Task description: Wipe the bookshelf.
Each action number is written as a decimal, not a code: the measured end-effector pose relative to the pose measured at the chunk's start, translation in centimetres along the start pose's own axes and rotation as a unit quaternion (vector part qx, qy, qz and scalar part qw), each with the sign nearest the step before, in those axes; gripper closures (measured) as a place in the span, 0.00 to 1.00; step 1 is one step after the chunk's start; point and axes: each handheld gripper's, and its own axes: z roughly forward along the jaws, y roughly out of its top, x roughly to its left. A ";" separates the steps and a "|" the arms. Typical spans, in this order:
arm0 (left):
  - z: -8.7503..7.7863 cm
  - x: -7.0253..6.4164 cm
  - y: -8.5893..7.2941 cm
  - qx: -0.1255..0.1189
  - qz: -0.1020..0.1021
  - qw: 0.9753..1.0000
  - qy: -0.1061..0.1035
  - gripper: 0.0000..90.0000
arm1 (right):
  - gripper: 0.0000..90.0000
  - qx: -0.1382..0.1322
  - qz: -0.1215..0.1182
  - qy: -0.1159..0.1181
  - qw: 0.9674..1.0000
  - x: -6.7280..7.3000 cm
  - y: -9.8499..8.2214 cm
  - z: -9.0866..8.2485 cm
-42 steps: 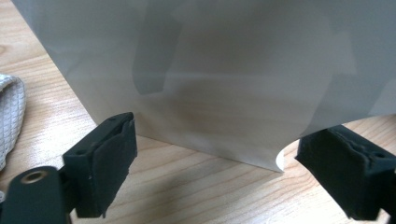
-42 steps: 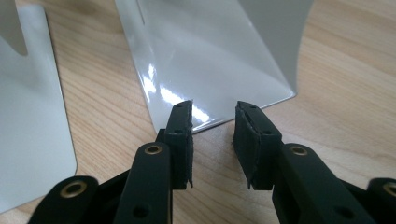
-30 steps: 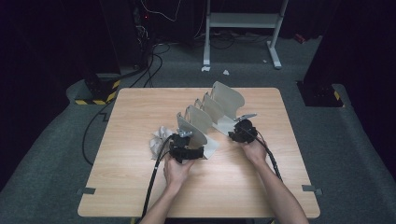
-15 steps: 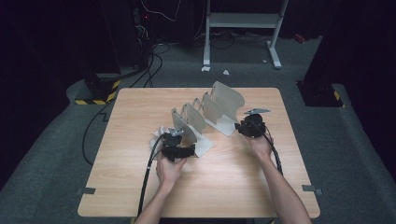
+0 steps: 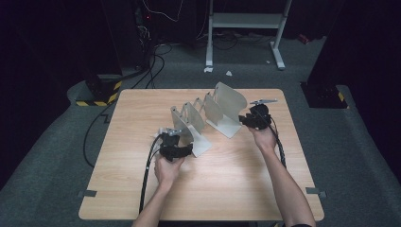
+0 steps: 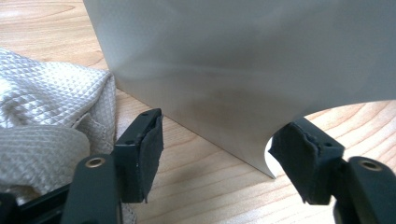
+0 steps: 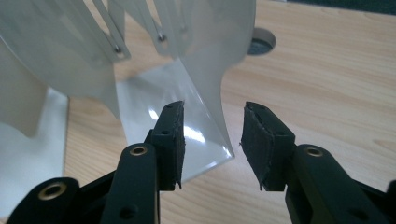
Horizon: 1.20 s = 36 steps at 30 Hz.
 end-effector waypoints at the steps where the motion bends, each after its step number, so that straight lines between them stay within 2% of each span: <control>1: 0.0 0.1 0.0 0.000 -0.001 1.000 -0.001 0.41 | 0.64 0.000 0.004 0.003 1.000 0.0 0.3 0.0; 4: 0.1 0.3 0.0 0.003 -0.004 1.000 -0.004 0.43 | 0.64 0.004 -0.006 -0.006 1.000 0.4 1.1 0.2; 9: 0.3 0.6 0.2 0.012 -0.003 1.000 -0.006 0.46 | 0.67 0.007 -0.007 -0.013 1.000 0.8 2.2 0.4; 13: 0.5 0.8 0.6 0.021 0.004 1.000 -0.004 0.47 | 0.73 -0.015 0.002 -0.006 1.000 0.5 2.6 0.2; 17: 0.9 0.9 0.7 0.028 0.004 1.000 -0.008 0.49 | 0.86 -0.014 0.002 -0.005 1.000 0.1 2.5 0.1; 19: 1.0 0.9 0.7 0.029 0.003 1.000 -0.009 0.50 | 0.92 -0.014 -0.009 -0.010 1.000 0.0 2.5 0.0; 22: 1.0 1.0 0.8 0.029 -0.005 0.999 -0.016 0.50 | 0.94 -0.014 -0.022 -0.012 1.000 0.2 2.5 -0.2; 32: 1.3 1.7 0.9 0.025 -0.007 1.000 -0.016 0.50 | 0.99 -0.009 -0.062 -0.010 0.998 1.6 1.7 -0.9; 36: 1.4 1.8 1.4 0.032 0.004 0.999 -0.012 0.50 | 1.00 -0.014 -0.060 -0.007 0.998 1.8 1.0 -1.5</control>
